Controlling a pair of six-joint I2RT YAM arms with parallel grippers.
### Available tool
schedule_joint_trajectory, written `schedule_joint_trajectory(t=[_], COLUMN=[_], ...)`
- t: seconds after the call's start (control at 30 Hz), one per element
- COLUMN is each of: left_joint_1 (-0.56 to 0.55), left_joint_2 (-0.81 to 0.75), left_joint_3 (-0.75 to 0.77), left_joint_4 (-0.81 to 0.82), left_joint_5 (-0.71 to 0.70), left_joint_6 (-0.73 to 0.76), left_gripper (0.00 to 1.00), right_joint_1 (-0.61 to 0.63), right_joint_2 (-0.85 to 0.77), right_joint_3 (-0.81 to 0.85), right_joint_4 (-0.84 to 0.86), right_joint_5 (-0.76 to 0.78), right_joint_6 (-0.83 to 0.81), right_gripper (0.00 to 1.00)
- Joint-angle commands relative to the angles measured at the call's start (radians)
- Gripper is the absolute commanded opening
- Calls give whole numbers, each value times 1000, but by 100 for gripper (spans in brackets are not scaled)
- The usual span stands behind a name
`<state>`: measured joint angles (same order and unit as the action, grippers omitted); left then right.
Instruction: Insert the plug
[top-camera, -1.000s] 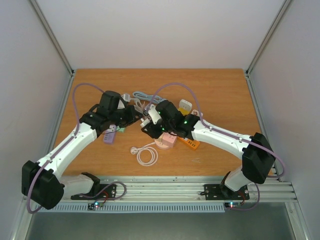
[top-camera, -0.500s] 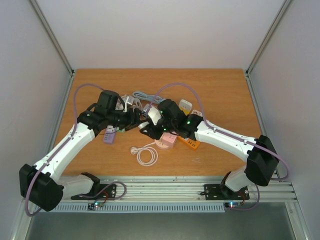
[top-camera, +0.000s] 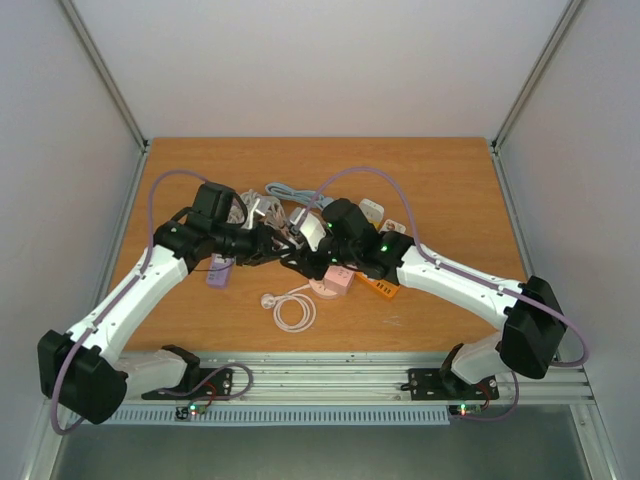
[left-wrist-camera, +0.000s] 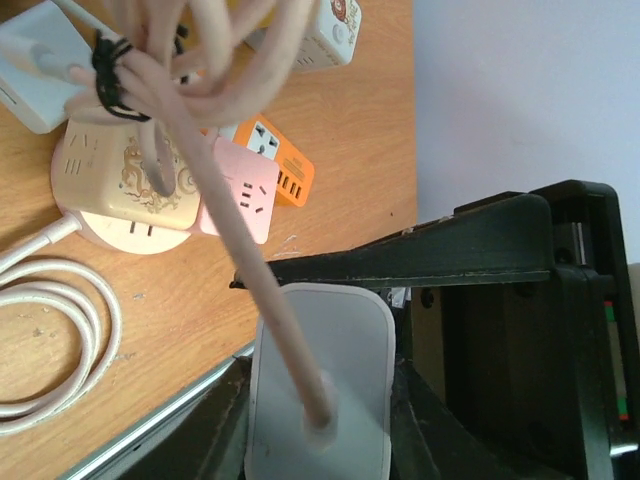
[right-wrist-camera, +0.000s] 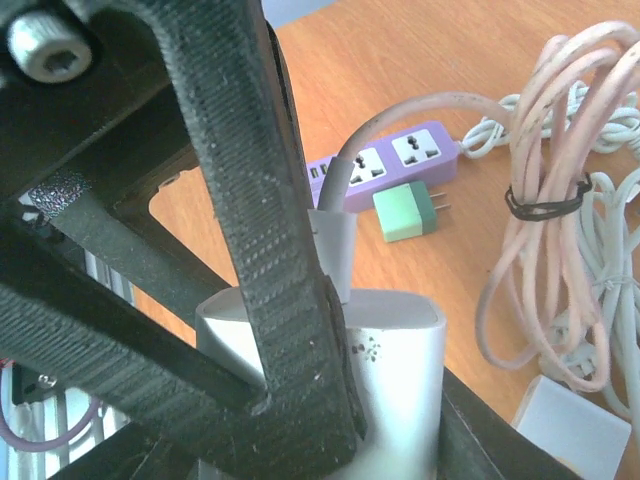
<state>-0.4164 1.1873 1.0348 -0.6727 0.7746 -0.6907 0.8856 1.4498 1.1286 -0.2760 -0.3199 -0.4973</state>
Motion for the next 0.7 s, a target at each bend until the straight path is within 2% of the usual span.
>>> schedule_joint_trajectory(t=[0.0, 0.07, 0.13, 0.2, 0.27, 0.43, 0.57, 0.67], left_joint_1=[-9, -9, -9, -9, -9, -9, -5, 42], left_joint_2=[-27, -25, -27, -28, -34, -44, -27, -1], left_joint_3=[45, 55, 66, 84, 94, 73, 12, -21], left_joint_4=[-20, -33, -53, -81, -91, -47, 62, 127], left_joint_5=[71, 38, -38, -138, -261, -576, -794, -837], left_joint_6=[43, 67, 105, 156, 228, 371, 544, 613], left_gripper=[19, 14, 11, 9, 9, 11, 10, 8], right_joint_1=[6, 7, 7, 7, 7, 6, 5, 6], right_joint_2=[-20, -27, -39, -64, -97, -179, -248, -286], right_joint_3=[-14, -20, -34, -55, -91, -154, -206, -230], right_joint_4=[63, 69, 83, 98, 116, 105, 88, 63], right_joint_5=[-19, -19, 0, 21, 41, 115, 173, 203], right_joint_6=[-12, -1, 15, 27, 45, 136, 230, 274], right_gripper=[36, 45, 60, 71, 78, 81, 81, 81])
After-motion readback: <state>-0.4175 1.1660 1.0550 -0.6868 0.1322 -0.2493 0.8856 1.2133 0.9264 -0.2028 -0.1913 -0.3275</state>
